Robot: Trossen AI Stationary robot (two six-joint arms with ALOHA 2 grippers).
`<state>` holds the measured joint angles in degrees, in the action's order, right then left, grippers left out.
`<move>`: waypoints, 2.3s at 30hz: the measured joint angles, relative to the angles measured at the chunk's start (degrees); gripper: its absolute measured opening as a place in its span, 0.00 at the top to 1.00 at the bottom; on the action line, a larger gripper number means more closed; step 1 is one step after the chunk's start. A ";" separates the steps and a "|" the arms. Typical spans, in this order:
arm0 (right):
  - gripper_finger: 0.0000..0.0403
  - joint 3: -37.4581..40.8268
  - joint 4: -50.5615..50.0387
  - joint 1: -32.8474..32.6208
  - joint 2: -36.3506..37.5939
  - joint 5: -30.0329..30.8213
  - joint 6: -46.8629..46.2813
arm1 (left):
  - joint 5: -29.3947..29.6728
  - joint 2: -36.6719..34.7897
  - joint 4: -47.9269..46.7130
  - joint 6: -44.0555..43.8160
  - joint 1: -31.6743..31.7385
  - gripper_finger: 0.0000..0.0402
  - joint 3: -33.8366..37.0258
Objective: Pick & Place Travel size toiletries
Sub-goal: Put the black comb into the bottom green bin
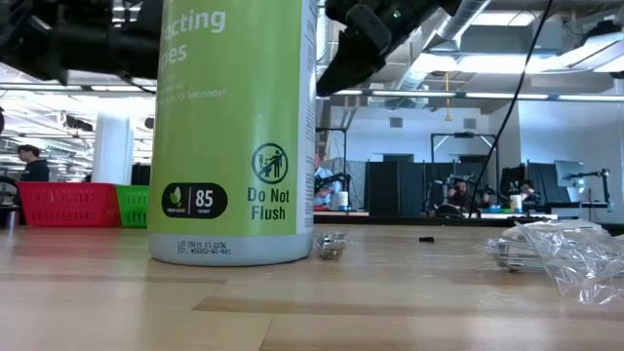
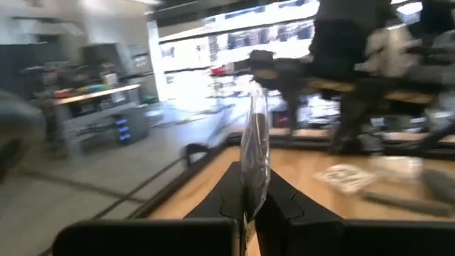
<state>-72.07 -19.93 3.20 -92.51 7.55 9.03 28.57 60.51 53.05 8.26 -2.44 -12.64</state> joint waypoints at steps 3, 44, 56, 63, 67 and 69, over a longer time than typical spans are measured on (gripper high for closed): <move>0.60 -0.01 -0.73 0.00 0.01 0.02 -0.63 | 4.36 -4.94 -6.78 0.13 0.00 0.99 0.44; 0.70 5.90 -10.43 -2.16 -0.24 0.00 -15.19 | 9.45 -12.37 -44.21 -1.63 13.49 0.93 0.37; 0.70 10.81 -14.44 -5.77 -0.11 8.98 -25.03 | 9.43 -12.37 -44.33 -3.50 13.44 0.69 0.37; 0.70 11.58 -16.76 -8.09 -0.11 13.74 -29.92 | 8.91 -12.37 -44.38 -4.66 13.45 0.57 0.37; 0.70 11.58 -16.28 -10.08 -0.11 14.04 -31.28 | 8.90 -12.37 -44.20 -4.69 13.44 0.54 0.37; 0.70 11.55 -14.60 -11.40 -0.37 14.05 -31.62 | 8.89 -12.37 -44.01 -4.71 13.44 0.53 0.37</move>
<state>-60.52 -34.53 -8.20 -92.88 21.60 -22.58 37.46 48.14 9.03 3.56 11.00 -12.27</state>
